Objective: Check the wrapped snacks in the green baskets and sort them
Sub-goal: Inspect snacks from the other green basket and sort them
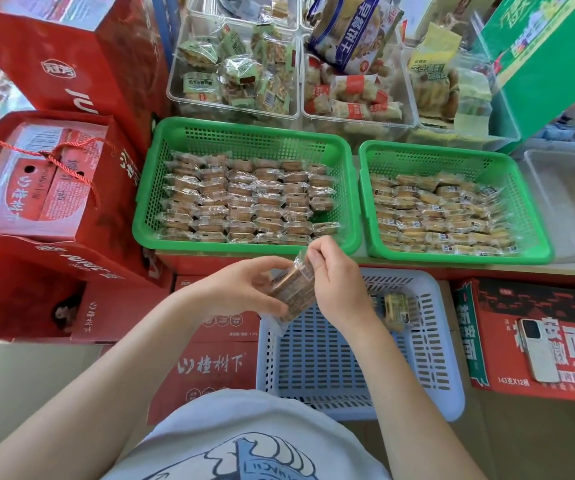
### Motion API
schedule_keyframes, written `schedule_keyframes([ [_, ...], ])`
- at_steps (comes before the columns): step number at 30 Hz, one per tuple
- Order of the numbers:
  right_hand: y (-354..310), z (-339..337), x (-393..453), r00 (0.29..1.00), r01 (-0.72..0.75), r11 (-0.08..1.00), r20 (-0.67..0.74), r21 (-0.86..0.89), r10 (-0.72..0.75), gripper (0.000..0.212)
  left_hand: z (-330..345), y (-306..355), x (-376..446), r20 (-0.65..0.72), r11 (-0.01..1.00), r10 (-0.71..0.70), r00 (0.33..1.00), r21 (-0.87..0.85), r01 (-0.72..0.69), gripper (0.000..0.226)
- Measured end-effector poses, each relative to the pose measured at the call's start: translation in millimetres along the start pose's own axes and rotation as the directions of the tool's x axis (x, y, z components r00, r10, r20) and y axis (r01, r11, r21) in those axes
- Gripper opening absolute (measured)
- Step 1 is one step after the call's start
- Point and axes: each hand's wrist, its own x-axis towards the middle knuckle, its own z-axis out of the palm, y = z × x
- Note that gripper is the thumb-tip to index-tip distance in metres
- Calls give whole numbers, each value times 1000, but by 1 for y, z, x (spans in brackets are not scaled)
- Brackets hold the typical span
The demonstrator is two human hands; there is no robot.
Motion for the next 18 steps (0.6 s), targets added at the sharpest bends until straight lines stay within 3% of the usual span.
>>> schedule_keyframes([
  [2,0,-3,2,999,38,999,39,-4,-38,18,3,9,0,-10,1000,16,1000,3,-16,37],
  [6,-3,-10,8,994,64,997,84,37,-67,17,14,16,6,-116,995,48,992,-83,-57,33],
  [10,-1,-16,15,992,-64,982,115,180,43,19,17,13,14,-109,968,17,994,-246,-43,21],
  [14,1,-12,20,981,-180,929,125,323,147,17,15,15,25,-132,956,-16,991,-292,-23,9],
  [18,9,-9,29,977,-211,912,92,351,191,9,14,17,39,-198,930,-60,978,-368,-18,9],
])
